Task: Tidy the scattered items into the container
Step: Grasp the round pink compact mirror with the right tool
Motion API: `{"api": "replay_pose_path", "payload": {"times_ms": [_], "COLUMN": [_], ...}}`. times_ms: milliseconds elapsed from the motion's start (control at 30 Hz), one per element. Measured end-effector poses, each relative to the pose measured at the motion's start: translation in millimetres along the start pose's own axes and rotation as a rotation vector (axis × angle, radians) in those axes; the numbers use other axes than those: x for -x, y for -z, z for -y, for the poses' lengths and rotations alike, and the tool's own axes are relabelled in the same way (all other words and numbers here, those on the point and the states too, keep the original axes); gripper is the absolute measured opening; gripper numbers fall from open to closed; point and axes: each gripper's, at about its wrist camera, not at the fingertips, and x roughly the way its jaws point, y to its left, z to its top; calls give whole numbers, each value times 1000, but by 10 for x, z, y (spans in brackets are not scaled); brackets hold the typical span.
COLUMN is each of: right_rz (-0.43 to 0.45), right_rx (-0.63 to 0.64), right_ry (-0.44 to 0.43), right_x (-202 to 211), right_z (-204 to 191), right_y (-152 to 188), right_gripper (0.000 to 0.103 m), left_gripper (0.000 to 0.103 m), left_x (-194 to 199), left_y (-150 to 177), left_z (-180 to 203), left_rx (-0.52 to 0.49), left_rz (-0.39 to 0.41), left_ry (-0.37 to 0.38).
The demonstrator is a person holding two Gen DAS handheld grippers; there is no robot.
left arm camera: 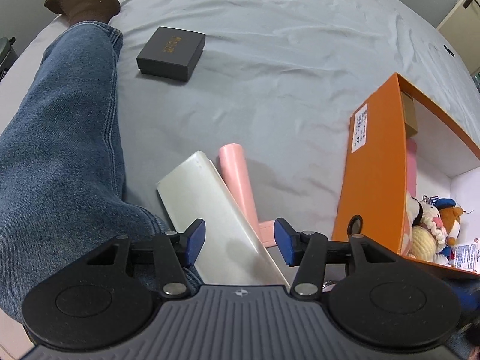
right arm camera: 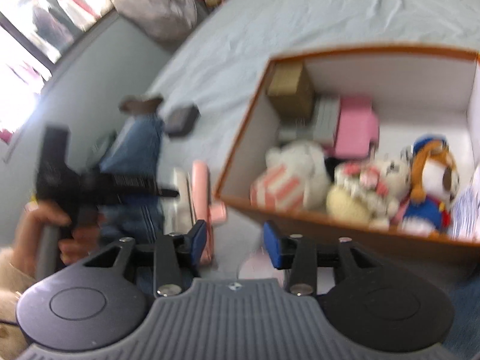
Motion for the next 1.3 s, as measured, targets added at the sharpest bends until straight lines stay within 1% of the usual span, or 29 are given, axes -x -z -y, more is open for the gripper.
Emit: {"api": "replay_pose_path", "payload": {"times_ms": [67,133,200,300,367,467,600,700,733,767,833,867,933,1000,1067,1100,1167,1300], "right_rz": [-87,-153,-175,-210,-236,-258,-273,-280,-280,-281,-277,-272,-264,-262,-261,-263,-273,-274], "right_rx": [-14,-34,-44,-67,-78,-91,-104,-109,-102,-95,-84,-87,-112,-125,-129,-141,-167,-158], "right_ry": [18,39,68,122,135,151,177,167,161,157,149,143,126,117,124,115,84,37], "right_x": [-157,-305,-434,-656,-781,-933,-1103,-1164,-1172,-1179,-1188,-1184,-1162,-1138,-1132,-1121,-1110,-1074], "right_z": [3,25,62,138,169,218,275,305,301,295,294,306,354,382,383,396,414,343], "right_y": [80,153,186,196,207,224,226,238,243,247,260,265,269,272,279,279,276,264], "right_gripper": [47,47,51,51,51,51,52,56,59,62,64,64,64,60,48,45,39,30], "left_gripper": [61,61,61,61,61,61,62,67,69,73,72,69,68,66,64,63,57,51], "left_x": [-23,-71,-128,-221,-270,-317,-341,-403,-427,-441,-463,-463,-460,-447,-423,-409,-345,-222], "left_y": [-13,-25,-28,-35,-33,-22,-24,-30,-34,-40,-61,-77,-112,-110,-82,-70,-49,-78], "left_z": [50,87,114,162,187,236,307,313,309,309,308,302,279,268,273,275,302,277], "left_rx": [-15,-24,-24,-26,-32,-46,-90,-112,-118,-125,-138,-142,-147,-163,-188,-198,-223,-242], "left_rz": [-2,-19,-38,-61,-67,-76,-69,-89,-96,-99,-108,-112,-125,-134,-133,-129,-116,-108], "left_ry": [-23,-43,-60,-87,-109,-123,-176,-212,-219,-222,-221,-216,-201,-191,-186,-183,-182,-155]}}
